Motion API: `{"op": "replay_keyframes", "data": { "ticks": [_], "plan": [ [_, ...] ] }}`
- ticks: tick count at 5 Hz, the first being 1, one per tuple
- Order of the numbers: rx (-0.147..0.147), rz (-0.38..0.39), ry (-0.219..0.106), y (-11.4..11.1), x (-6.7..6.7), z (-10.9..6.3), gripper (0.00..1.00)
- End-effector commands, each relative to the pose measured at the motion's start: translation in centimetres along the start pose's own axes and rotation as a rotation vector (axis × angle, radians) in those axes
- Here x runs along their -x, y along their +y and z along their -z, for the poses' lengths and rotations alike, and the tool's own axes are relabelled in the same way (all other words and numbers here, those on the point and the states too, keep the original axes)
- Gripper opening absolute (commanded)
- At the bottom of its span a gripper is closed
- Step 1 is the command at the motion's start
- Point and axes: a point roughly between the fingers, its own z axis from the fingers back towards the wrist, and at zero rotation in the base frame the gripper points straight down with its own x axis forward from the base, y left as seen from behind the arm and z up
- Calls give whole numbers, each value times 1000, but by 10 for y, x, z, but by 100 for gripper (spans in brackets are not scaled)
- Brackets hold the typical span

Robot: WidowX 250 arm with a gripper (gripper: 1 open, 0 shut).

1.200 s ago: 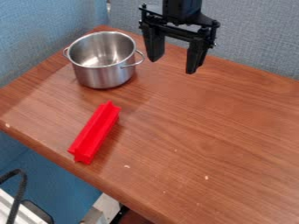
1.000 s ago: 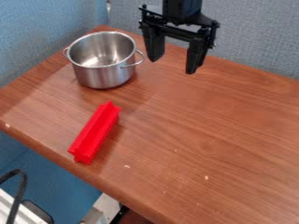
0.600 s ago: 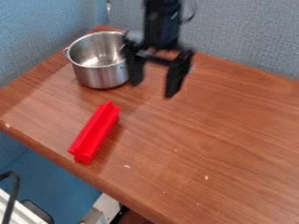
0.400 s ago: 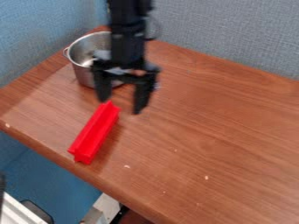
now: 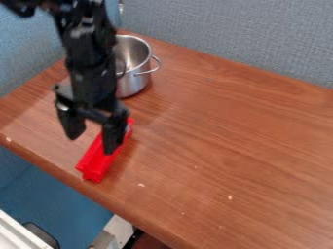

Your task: Put the red object in the metal pot

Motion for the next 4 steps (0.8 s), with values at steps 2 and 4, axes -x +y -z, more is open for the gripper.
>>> {"op": "replay_keyframes", "data": {
  "ticks": [2, 4],
  "plan": [
    [-55, 37, -100, 5, 1, 21, 100],
    [-44, 12, -107, 3, -13, 24, 0]
  ]
}}
